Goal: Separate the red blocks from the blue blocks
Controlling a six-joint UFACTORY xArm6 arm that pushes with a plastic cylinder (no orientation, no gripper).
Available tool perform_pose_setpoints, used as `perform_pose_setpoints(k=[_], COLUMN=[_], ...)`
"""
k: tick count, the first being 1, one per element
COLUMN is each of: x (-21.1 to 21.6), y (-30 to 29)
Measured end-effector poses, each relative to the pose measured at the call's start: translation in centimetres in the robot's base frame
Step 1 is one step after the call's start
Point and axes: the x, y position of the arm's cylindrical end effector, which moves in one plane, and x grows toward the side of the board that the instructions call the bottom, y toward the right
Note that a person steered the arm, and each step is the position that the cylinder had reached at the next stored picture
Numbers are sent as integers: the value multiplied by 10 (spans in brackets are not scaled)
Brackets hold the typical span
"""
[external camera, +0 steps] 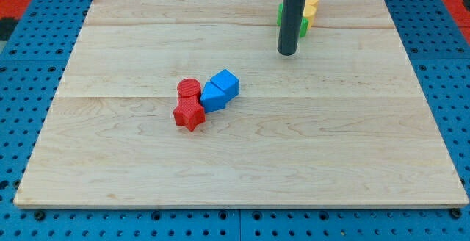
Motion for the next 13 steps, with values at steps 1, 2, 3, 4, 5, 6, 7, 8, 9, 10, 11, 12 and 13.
perform_pose_setpoints(k=[1,2,3,4,5,6,7,8,9,10,11,12,13], x=[0,0,-14,-47,-85,-107,-107,-116,-127,-84,-10,12,64], y=[-7,-7,48,138,151,151,150,146,142,147,147,124,97])
